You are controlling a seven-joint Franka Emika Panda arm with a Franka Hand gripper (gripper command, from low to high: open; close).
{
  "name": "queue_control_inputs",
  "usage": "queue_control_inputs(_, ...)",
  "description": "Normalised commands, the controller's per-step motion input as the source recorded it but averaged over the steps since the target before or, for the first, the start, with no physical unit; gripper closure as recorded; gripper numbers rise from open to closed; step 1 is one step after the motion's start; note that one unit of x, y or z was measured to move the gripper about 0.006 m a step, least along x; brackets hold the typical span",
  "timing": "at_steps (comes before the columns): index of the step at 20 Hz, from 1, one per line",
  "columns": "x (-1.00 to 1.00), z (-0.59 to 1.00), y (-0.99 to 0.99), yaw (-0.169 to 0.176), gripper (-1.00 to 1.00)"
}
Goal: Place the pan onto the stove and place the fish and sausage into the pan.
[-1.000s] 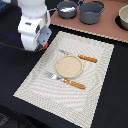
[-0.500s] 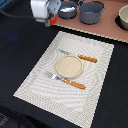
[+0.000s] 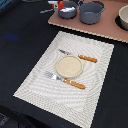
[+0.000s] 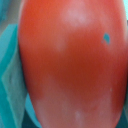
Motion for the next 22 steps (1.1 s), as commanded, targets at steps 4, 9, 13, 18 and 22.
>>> queue_control_inputs(4,0.28,0.0,0.94,-0.021,1.0)
queue_control_inputs(9,0.39,-0.03,0.74,-0.04,1.0)
queue_control_inputs(13,0.23,-0.31,0.41,-0.034,1.0)
queue_control_inputs(18,0.07,-0.32,0.29,-0.018,1.0)
queue_control_inputs(22,0.0,-0.07,0.27,0.0,-1.0)
